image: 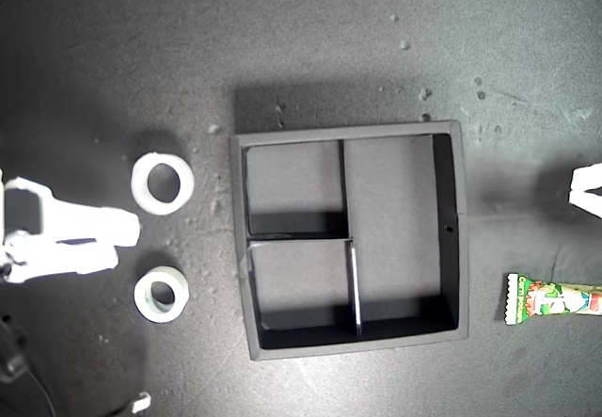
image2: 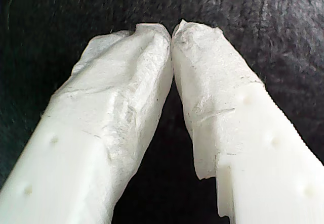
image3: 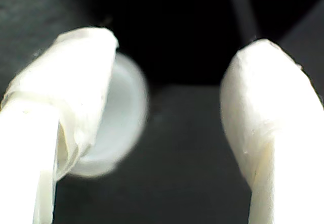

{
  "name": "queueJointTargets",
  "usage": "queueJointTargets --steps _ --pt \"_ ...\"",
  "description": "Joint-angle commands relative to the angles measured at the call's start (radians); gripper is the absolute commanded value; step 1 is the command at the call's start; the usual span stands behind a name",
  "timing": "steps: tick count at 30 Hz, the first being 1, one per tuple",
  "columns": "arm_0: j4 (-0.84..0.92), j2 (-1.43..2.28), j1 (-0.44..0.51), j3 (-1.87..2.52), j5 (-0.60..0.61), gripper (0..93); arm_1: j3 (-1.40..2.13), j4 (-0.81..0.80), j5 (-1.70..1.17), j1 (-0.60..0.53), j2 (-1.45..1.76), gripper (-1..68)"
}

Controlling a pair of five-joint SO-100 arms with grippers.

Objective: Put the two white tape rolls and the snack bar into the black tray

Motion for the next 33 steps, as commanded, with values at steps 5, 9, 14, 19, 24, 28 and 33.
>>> queueJointTargets --steps 5,9,14,19,24,28,33 --pt "-0.035 -0.531 -0.046 -0.238 -0.087 16.8 0.012 -0.021 -0.184 0.066 0.008 -0.4" --pt "-0.098 -0.621 -0.031 -0.181 -0.129 16.7 0.012 -0.236 -0.709 0.049 0.008 -0.3" --pt "-0.155 -0.680 -0.018 -0.150 -0.133 16.1 0.012 -0.525 -1.150 -0.058 0.008 2.4" --pt "-0.172 -0.818 -0.009 -0.199 -0.118 15.3 -0.046 -0.617 -1.362 -0.077 0.008 16.5" --pt "-0.178 -0.973 -0.008 -0.264 -0.123 14.5 -0.173 -0.572 -1.489 -0.078 -0.005 22.4" --pt "-0.209 -1.019 -0.021 -0.268 -0.120 14.5 -0.233 -0.509 -1.540 -0.117 -0.009 24.8" --pt "-0.221 -1.066 -0.044 -0.279 -0.106 14.6 -0.227 -0.517 -1.580 -0.181 -0.012 26.8"
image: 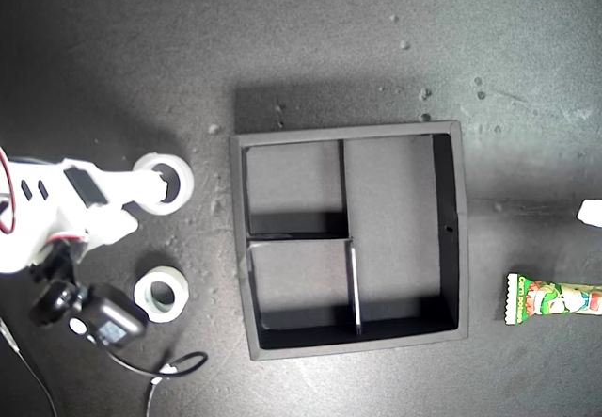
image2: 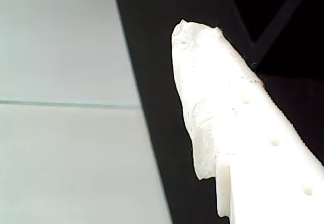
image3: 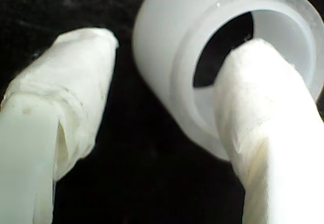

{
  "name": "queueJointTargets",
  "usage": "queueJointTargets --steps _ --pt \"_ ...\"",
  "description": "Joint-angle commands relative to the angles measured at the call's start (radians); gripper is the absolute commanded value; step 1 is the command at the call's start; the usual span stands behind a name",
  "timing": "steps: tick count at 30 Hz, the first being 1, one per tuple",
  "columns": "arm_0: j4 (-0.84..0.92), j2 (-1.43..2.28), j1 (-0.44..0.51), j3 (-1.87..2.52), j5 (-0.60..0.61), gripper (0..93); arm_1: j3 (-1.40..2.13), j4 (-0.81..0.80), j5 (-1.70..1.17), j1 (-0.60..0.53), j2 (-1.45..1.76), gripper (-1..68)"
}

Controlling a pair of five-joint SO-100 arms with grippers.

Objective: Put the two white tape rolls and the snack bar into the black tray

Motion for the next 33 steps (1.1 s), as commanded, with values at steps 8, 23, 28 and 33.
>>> queueJointTargets --steps 8,23,28,33 --pt "-0.046 -0.170 -0.061 -0.106 0.015 11.2 -0.278 -0.101 -0.133 -0.092 -0.324 31.8" --pt "0.092 -0.135 -0.155 -0.192 0.028 0.1 -1.417 0.499 0.635 -0.313 -1.528 33.7" --pt "0.273 -0.091 -0.184 -0.413 0.117 0.1 -1.279 0.591 1.272 -0.434 -1.520 32.6" --pt "0.436 -0.252 -0.184 -0.799 0.201 0.1 -1.132 0.621 1.609 -0.548 -1.531 31.4"
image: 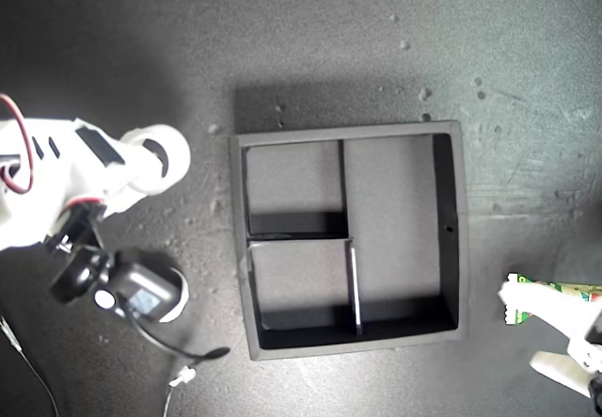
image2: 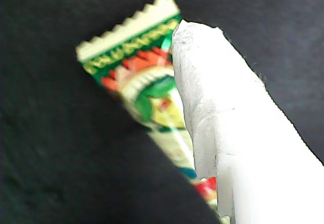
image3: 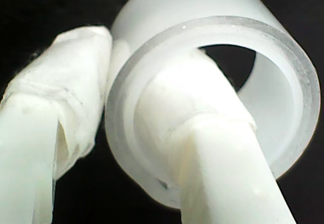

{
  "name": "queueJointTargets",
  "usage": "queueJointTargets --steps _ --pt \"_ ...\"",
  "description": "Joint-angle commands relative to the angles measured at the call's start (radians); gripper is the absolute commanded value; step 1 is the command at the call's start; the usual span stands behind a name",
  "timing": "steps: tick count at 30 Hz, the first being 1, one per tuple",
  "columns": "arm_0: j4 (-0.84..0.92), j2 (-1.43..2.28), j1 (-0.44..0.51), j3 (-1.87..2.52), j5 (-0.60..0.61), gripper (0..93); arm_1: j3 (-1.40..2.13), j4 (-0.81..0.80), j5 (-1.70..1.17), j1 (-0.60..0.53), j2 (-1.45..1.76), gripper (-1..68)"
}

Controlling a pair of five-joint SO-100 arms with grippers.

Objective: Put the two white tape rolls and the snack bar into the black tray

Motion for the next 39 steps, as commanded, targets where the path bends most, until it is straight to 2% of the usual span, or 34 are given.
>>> queueJointTargets --steps 1,7,10,13,15,17,18,21,24,27,32,39 --pt "0.112 -0.129 0.000 -0.345 0.052 0.1 0.114 -0.008 0.287 -0.071 0.006 31.7" --pt "0.311 -0.491 0.041 -0.834 0.081 0.2 0.374 -0.167 0.396 -0.101 0.006 30.6" --pt "0.351 -0.607 0.051 -0.942 0.075 0.3 0.471 -0.178 0.399 -0.080 0.018 29.5" --pt "0.379 -0.692 0.054 -0.992 0.058 0.4 0.491 -0.178 0.344 -0.035 0.018 20.4" --pt "0.388 -0.738 0.060 -1.025 0.043 0.4 0.497 -0.184 0.321 -0.014 0.018 12.7" --pt "0.396 -0.790 0.069 -1.077 0.038 0.4 0.506 -0.184 0.316 -0.002 0.018 2.4" --pt "0.411 -0.825 0.072 -1.121 0.038 0.4 0.509 -0.184 0.321 0.005 0.018 -0.1" --pt "0.514 -0.986 0.083 -1.350 0.038 0.4 0.491 -0.184 0.328 0.021 0.018 -0.3" --pt "0.669 -1.226 0.112 -1.759 0.025 0.3 0.436 -0.153 0.334 0.038 0.020 -0.4" --pt "0.666 -1.232 0.129 -1.726 0.002 0.4 0.376 -0.106 0.333 0.075 0.037 -0.5" --pt "0.666 -1.270 0.132 -1.686 -0.028 0.7 0.272 -0.057 0.281 0.198 0.092 -0.6" --pt "0.666 -1.302 0.103 -1.577 -0.054 7.7 0.209 -0.049 0.276 0.351 0.272 -0.6"
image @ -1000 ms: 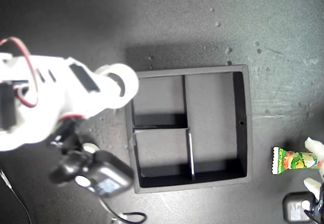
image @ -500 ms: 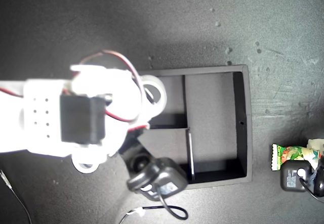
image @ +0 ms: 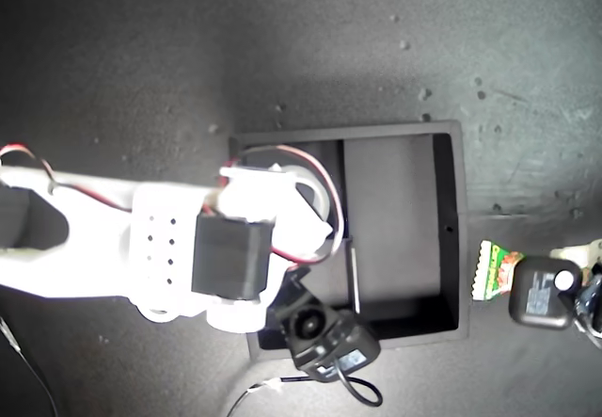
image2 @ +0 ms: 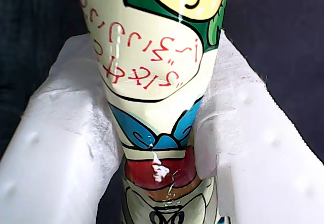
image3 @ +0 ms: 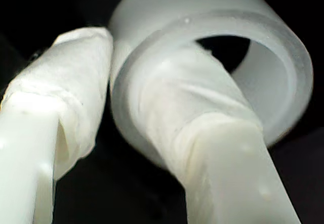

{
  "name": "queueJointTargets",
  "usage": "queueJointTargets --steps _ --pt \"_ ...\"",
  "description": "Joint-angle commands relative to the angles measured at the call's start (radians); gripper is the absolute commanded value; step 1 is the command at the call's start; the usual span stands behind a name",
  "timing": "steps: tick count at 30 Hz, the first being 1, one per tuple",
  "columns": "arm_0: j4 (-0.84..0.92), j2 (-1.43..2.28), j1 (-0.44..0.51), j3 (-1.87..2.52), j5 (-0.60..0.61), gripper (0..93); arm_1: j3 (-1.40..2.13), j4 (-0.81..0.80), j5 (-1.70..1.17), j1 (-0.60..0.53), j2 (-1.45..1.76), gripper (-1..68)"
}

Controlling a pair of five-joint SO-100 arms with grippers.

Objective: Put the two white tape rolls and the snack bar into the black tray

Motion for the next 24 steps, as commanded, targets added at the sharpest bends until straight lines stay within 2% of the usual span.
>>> queueJointTargets --steps 1,3,6,9,12,16,18,20,24 --pt "0.018 -0.003 -0.026 0.020 -0.015 9.1 -0.020 -0.029 -0.029 0.052 0.118 -0.6" --pt "0.018 -0.014 -0.035 0.015 -0.009 11.4 0.055 -0.130 0.026 0.067 0.183 -0.6" --pt "0.018 0.003 -0.051 0.021 0.009 13.3 0.241 -0.399 0.112 0.092 0.224 -0.6" --pt "0.018 0.098 -0.080 0.071 0.028 14.0 0.339 -0.495 0.199 0.114 0.222 -0.6" --pt "0.018 0.299 -0.112 0.175 0.037 14.0 0.322 -0.399 0.238 0.144 0.222 -0.6" --pt "0.018 0.692 -0.141 0.440 -0.029 13.8 0.140 -0.083 0.207 0.252 0.210 -0.6" --pt "0.018 0.885 -0.123 0.575 -0.080 13.9 0.072 0.003 0.112 0.336 0.202 -0.6" --pt "0.018 1.037 -0.071 0.692 -0.137 13.8 0.072 -0.015 -0.091 0.434 0.202 -0.6" --pt "-0.012 1.206 0.114 0.905 -0.295 13.4 0.149 -0.345 -0.716 0.546 0.209 -0.6"
